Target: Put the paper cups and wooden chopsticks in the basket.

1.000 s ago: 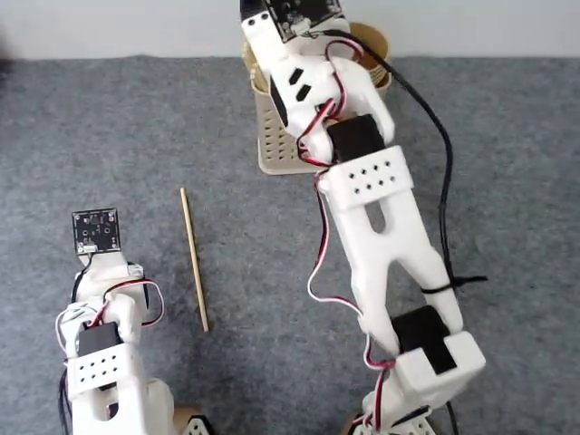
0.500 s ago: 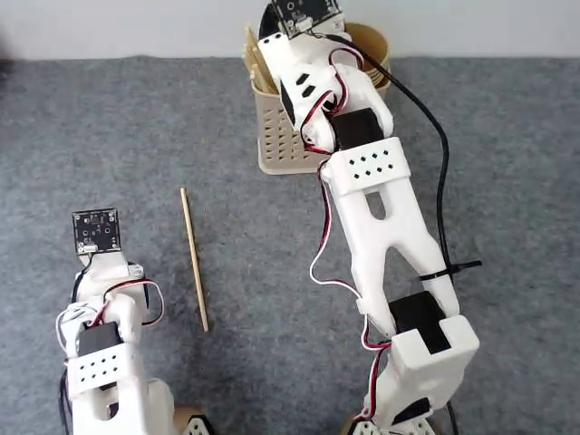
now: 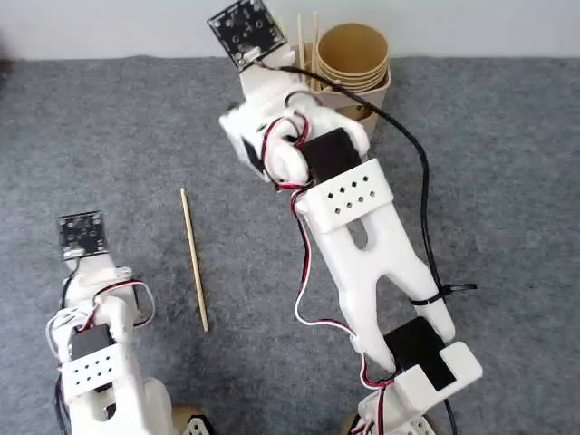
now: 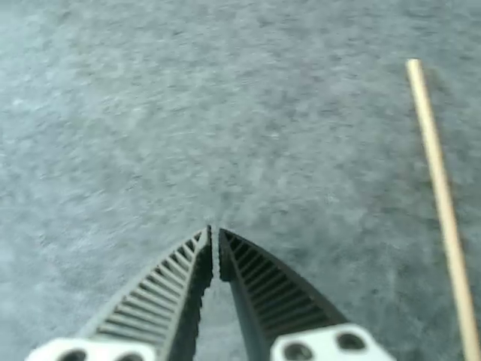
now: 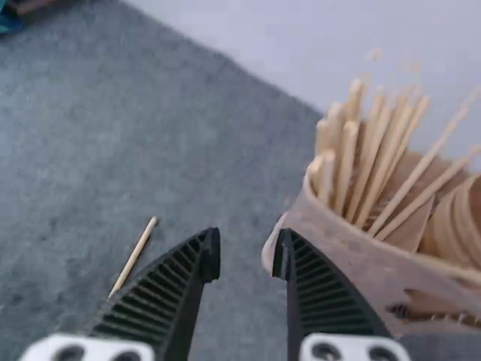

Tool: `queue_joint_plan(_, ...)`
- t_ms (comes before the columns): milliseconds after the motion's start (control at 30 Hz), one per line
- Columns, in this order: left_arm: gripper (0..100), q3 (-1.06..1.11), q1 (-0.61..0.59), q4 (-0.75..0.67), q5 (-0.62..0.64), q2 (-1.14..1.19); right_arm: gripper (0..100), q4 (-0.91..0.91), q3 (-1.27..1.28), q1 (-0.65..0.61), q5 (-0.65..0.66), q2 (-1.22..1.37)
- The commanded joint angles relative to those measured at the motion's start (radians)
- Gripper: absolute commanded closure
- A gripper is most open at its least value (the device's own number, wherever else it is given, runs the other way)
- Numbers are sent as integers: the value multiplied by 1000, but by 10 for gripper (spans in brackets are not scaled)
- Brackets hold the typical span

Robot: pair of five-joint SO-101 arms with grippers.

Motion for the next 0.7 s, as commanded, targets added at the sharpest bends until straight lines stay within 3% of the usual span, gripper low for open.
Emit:
queue_joint_plan(0, 985, -73, -75, -20, 8, -20, 872, 81, -6, -48, -84, -50)
queue_joint_plan(233, 985, -110, -276, -21, 80, -20, 872, 150, -6, -117, -218, 110)
queue_joint_plan(500, 985, -24, -440, -77, -35, -18, 872, 111, -12, -214, -282, 312)
queue_joint_plan(667, 985, 28, -454, -121, -63, -18, 872, 7, -12, -269, -282, 418)
